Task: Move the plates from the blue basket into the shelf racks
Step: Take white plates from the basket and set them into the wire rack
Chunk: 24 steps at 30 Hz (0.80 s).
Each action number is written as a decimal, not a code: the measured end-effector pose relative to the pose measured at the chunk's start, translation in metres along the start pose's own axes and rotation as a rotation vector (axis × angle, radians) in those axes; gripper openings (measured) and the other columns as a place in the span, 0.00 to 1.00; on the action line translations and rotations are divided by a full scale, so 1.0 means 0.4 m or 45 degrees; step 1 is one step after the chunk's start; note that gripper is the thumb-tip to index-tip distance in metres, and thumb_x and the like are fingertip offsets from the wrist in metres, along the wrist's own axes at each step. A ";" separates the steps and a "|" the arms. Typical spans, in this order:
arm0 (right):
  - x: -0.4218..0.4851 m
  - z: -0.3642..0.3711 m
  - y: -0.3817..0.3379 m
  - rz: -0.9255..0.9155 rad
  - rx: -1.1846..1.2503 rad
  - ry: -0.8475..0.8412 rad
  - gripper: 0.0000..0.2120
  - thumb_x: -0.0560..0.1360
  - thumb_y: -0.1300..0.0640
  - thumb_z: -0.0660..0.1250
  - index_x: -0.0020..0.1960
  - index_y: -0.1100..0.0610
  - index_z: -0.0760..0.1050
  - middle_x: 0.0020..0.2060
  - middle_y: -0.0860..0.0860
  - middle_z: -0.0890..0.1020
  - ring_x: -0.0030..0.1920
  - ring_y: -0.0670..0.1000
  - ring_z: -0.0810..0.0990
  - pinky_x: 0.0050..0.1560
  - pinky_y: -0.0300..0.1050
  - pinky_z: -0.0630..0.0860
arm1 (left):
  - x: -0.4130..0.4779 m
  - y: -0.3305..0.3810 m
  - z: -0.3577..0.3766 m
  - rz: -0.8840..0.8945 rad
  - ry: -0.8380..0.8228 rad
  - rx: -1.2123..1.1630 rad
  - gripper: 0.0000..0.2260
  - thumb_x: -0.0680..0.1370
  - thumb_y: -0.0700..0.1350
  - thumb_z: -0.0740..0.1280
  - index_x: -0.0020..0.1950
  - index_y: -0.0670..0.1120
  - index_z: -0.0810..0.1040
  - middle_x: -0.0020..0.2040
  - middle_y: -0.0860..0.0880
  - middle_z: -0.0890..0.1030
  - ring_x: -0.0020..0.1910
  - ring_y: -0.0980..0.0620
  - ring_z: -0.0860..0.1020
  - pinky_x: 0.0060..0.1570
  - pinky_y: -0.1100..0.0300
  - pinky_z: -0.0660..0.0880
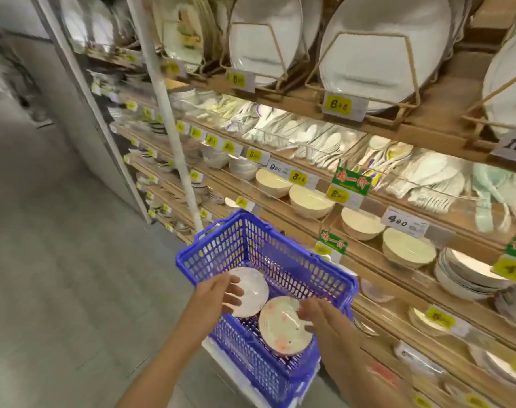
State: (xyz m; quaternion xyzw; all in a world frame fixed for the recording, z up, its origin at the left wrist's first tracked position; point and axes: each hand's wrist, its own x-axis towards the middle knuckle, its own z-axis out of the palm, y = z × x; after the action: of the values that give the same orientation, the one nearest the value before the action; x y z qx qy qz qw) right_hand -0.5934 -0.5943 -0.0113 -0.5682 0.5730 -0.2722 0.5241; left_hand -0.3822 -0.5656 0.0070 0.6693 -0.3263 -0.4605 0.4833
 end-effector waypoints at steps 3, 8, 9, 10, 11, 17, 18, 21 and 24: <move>0.034 0.081 0.018 -0.111 -0.054 0.136 0.13 0.81 0.57 0.60 0.42 0.51 0.80 0.40 0.49 0.84 0.47 0.51 0.81 0.54 0.57 0.76 | 0.052 -0.034 -0.126 -0.060 0.060 -0.004 0.13 0.83 0.42 0.55 0.47 0.41 0.79 0.38 0.44 0.82 0.34 0.48 0.78 0.36 0.57 0.73; 0.073 0.268 0.019 0.068 0.068 0.111 0.12 0.80 0.58 0.61 0.41 0.54 0.80 0.37 0.52 0.84 0.46 0.58 0.81 0.48 0.54 0.78 | 0.107 -0.087 -0.326 -0.078 0.017 0.075 0.14 0.83 0.43 0.56 0.45 0.43 0.79 0.36 0.47 0.82 0.33 0.50 0.78 0.34 0.60 0.73; 0.085 0.294 0.013 0.109 0.080 0.149 0.12 0.80 0.58 0.62 0.41 0.55 0.81 0.37 0.52 0.84 0.46 0.59 0.82 0.47 0.55 0.78 | 0.119 -0.093 -0.359 -0.084 0.015 0.084 0.13 0.83 0.43 0.57 0.44 0.44 0.79 0.36 0.48 0.82 0.34 0.50 0.78 0.35 0.60 0.73; 0.092 0.321 0.013 0.110 0.100 0.175 0.12 0.80 0.58 0.62 0.41 0.55 0.81 0.36 0.52 0.84 0.45 0.59 0.82 0.47 0.56 0.79 | 0.130 -0.097 -0.389 -0.090 0.021 0.091 0.13 0.83 0.43 0.57 0.44 0.45 0.79 0.36 0.48 0.82 0.34 0.50 0.78 0.35 0.59 0.73; 0.095 0.349 0.010 0.128 0.102 0.184 0.11 0.79 0.59 0.62 0.41 0.56 0.81 0.36 0.53 0.84 0.44 0.59 0.83 0.47 0.58 0.79 | 0.141 -0.099 -0.415 -0.098 0.030 0.098 0.13 0.83 0.43 0.57 0.43 0.45 0.79 0.36 0.47 0.82 0.34 0.49 0.78 0.36 0.59 0.73; 0.146 0.405 0.005 0.259 0.177 0.225 0.10 0.79 0.60 0.62 0.43 0.59 0.80 0.38 0.57 0.84 0.40 0.56 0.82 0.43 0.51 0.78 | 0.217 -0.096 -0.490 -0.103 -0.009 0.094 0.13 0.82 0.42 0.58 0.43 0.46 0.80 0.36 0.47 0.83 0.35 0.49 0.79 0.36 0.58 0.75; 0.161 0.407 0.006 0.280 0.195 0.232 0.10 0.79 0.60 0.62 0.43 0.59 0.80 0.38 0.57 0.84 0.40 0.56 0.82 0.42 0.50 0.77 | 0.235 -0.094 -0.491 -0.099 -0.027 0.104 0.13 0.82 0.42 0.58 0.43 0.46 0.80 0.36 0.48 0.83 0.35 0.50 0.79 0.36 0.59 0.75; 0.209 0.414 0.002 0.347 0.231 0.244 0.10 0.80 0.61 0.60 0.45 0.61 0.79 0.39 0.57 0.83 0.41 0.56 0.80 0.43 0.48 0.76 | 0.297 -0.086 -0.477 -0.095 -0.094 0.140 0.13 0.82 0.43 0.57 0.44 0.47 0.79 0.36 0.49 0.83 0.33 0.53 0.79 0.35 0.60 0.75; 0.269 0.432 0.017 0.427 0.269 0.264 0.09 0.80 0.63 0.59 0.49 0.64 0.78 0.41 0.59 0.82 0.41 0.56 0.79 0.43 0.47 0.75 | 0.362 -0.082 -0.446 -0.111 -0.192 0.176 0.13 0.82 0.44 0.57 0.44 0.47 0.79 0.37 0.49 0.83 0.33 0.53 0.80 0.35 0.61 0.75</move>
State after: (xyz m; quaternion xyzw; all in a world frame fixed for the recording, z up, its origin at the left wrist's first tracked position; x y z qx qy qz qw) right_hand -0.4177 -0.6446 -0.1012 -0.3759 0.6785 -0.2967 0.5570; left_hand -0.1637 -0.6208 -0.0483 0.6781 -0.3633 -0.5065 0.3894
